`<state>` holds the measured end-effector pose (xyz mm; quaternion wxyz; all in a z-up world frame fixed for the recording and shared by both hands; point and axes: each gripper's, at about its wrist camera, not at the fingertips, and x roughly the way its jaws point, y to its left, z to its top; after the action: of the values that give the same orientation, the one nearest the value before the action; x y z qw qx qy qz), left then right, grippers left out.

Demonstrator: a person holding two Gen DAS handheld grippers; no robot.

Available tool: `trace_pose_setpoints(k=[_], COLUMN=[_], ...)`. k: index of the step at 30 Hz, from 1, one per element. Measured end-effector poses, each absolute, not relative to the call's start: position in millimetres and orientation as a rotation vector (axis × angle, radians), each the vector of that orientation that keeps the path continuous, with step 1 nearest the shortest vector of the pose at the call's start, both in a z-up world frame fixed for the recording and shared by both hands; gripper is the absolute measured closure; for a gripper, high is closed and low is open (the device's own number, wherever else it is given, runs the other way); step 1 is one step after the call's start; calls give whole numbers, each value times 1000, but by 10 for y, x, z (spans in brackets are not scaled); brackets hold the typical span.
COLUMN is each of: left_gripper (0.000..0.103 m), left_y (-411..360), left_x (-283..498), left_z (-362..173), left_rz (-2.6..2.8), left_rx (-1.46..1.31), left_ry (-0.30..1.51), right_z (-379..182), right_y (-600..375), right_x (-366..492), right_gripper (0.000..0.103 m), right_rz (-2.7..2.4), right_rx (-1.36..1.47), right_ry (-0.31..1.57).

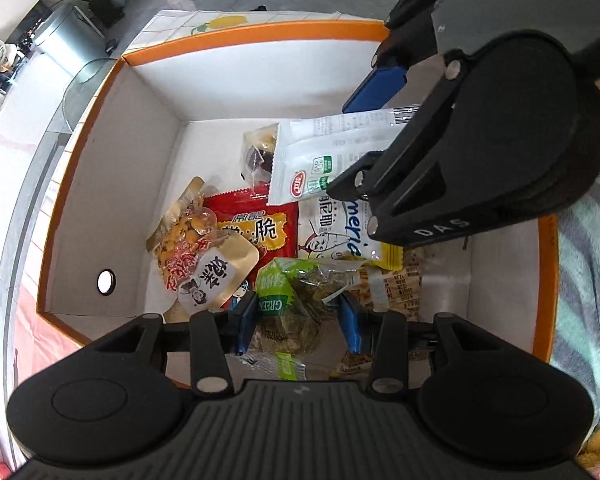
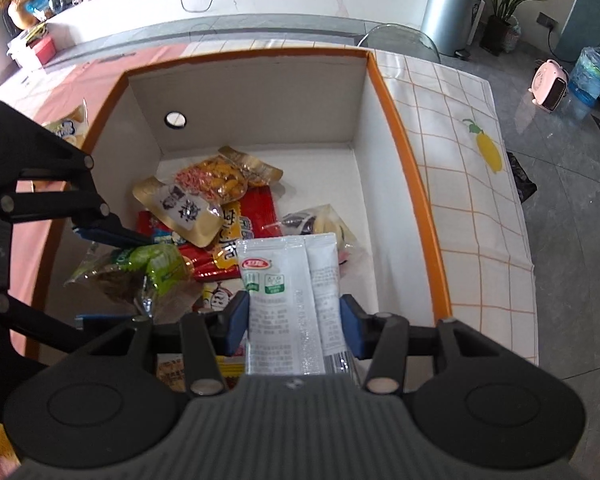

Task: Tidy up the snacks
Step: 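Carry the green bag with the left tool while the right tool carries the strip pack into the box, then open the left tool inside the box while the right tool releases the strip pack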

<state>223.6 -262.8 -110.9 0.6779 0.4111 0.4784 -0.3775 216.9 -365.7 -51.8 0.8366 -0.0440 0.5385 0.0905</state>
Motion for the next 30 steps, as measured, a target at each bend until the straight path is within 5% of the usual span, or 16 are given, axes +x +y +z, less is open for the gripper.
trace_pose_setpoints(k=[23,30], left_gripper=[42,41], left_y=[-2443,-2339], left_x=[2181,2133], left_z=[-820,-611], left_rz=[-887,-860], left_rx=[792,741], left_ry=[1025,981], right_z=[-677,-532], right_y=[-3566,-3473], right_x=[2199,2130], right_gripper=[54,44], right_rz=[143,117], right_rx=[-173,-232], right_ry=[1211,1165])
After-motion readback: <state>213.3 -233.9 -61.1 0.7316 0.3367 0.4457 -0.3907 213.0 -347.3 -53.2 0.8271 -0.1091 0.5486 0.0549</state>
